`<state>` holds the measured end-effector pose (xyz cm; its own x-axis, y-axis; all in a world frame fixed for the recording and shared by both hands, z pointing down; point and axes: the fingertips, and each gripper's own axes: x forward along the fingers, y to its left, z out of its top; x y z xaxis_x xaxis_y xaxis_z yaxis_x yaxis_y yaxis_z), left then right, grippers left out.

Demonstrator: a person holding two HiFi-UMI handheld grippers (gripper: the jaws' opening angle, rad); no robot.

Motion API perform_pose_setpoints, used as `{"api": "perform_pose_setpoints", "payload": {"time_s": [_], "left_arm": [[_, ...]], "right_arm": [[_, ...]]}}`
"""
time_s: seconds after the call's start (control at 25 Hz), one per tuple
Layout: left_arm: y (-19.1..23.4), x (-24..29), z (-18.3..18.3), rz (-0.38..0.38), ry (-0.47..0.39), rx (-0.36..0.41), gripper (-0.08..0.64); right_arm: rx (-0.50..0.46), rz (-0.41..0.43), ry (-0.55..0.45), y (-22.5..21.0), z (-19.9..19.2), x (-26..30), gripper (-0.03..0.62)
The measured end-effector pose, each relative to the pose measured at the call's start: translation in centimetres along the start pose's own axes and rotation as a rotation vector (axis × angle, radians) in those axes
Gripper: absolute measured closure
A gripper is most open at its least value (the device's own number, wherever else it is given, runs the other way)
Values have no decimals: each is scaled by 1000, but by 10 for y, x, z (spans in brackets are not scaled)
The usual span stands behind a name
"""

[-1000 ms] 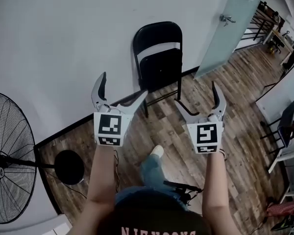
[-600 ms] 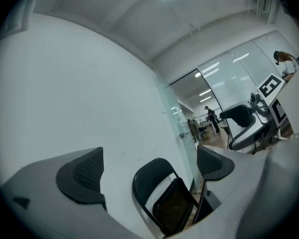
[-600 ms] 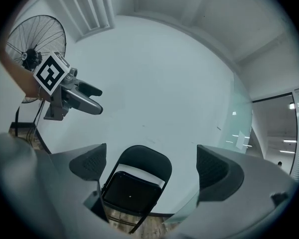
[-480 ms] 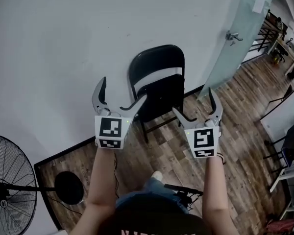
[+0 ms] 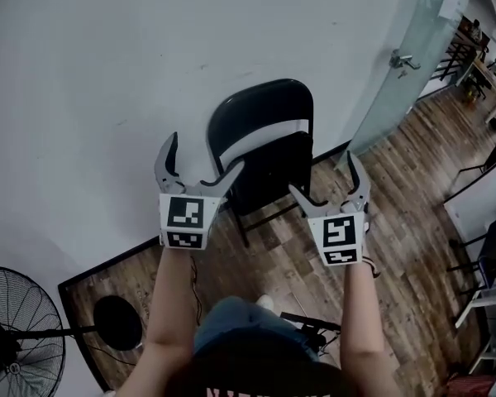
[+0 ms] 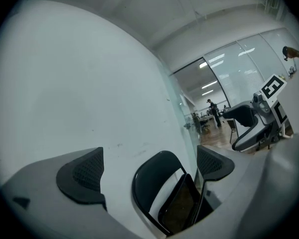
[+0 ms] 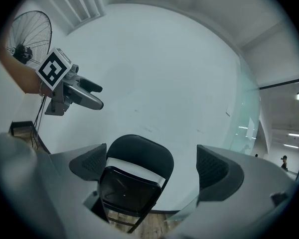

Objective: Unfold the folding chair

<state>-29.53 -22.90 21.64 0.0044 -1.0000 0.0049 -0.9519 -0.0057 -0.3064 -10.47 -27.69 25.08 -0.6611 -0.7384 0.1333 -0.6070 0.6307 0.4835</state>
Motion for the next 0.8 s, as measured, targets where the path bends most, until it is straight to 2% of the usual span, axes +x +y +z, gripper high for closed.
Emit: {"api": "perform_pose_setpoints", "payload": {"time_s": [0.24, 0.48, 0.68, 0.8], "left_arm": [[9, 38, -35, -51, 51, -5, 3], [35, 98, -75, -102, 103, -74, 5], [49, 155, -122, -202, 180, -150, 5], [50, 184, -157, -267, 255, -200, 6]], "right_arm": [[36, 8, 63, 9, -28, 39, 51], [52, 0, 165, 14, -55, 91, 51], [111, -17, 224, 17, -73, 137, 51], [150, -24, 252, 21, -86, 165, 51]]}}
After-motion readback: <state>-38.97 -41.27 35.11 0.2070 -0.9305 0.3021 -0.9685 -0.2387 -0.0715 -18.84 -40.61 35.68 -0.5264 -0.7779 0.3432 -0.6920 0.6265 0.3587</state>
